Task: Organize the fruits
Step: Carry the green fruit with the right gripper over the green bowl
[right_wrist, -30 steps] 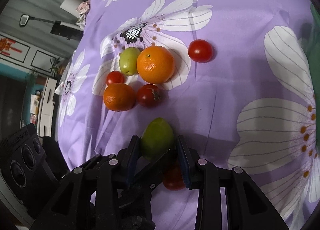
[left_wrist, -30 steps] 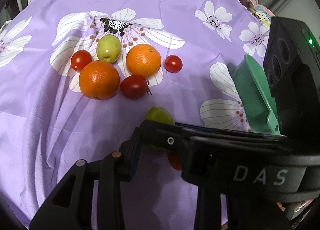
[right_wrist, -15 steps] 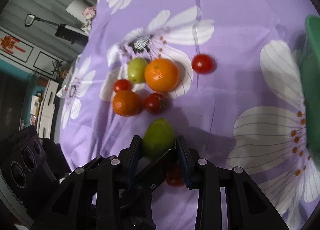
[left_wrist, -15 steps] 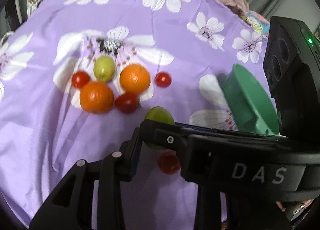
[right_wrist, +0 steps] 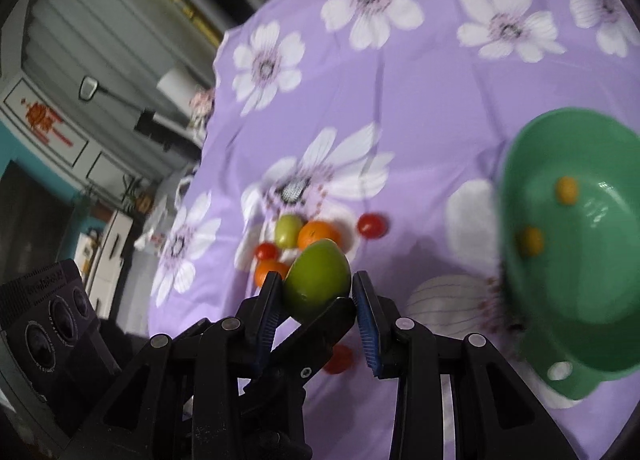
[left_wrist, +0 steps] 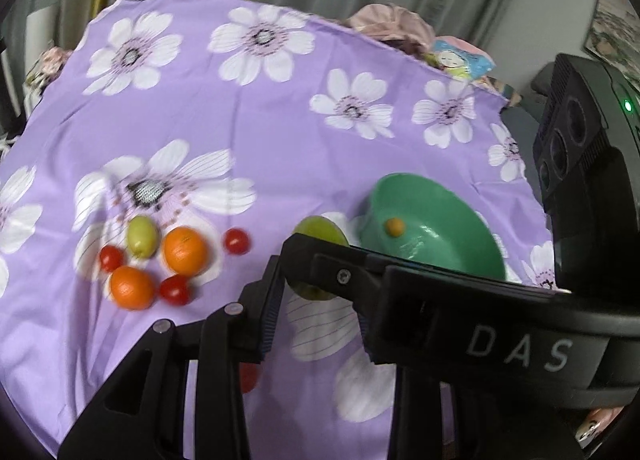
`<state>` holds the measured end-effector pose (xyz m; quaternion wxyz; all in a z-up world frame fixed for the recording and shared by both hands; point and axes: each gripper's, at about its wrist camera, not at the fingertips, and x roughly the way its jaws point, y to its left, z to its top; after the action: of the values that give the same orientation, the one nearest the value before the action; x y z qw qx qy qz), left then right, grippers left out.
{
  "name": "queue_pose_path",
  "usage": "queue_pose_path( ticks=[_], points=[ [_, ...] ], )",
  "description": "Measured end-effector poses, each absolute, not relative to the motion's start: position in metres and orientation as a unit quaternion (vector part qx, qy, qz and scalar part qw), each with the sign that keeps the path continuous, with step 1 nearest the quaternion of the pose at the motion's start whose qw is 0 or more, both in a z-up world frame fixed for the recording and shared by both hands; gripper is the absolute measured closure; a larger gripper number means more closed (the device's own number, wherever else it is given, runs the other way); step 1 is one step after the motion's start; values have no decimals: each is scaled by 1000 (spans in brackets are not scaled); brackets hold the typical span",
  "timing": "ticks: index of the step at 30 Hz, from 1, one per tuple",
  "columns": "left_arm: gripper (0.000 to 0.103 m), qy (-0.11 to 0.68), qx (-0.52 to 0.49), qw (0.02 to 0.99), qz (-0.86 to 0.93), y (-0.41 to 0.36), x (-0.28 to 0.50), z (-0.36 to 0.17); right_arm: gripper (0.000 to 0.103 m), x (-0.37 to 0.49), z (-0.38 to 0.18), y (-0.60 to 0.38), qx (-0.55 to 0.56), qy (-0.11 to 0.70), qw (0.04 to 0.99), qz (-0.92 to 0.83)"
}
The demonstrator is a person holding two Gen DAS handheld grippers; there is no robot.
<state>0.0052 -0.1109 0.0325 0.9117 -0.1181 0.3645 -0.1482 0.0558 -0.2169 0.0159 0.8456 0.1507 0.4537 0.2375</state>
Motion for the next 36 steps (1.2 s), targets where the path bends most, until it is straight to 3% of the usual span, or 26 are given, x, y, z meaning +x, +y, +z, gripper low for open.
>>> queue_pose_path(
  ticks=[15,36],
  points=[
    [69,339,-66,910,-227,-195,20,54,65,46,35,-309,245,389,871,176],
    [69,403,-75,872,-266,-238,56,16,65,58,-1,-362,293,434,845,111]
  ],
)
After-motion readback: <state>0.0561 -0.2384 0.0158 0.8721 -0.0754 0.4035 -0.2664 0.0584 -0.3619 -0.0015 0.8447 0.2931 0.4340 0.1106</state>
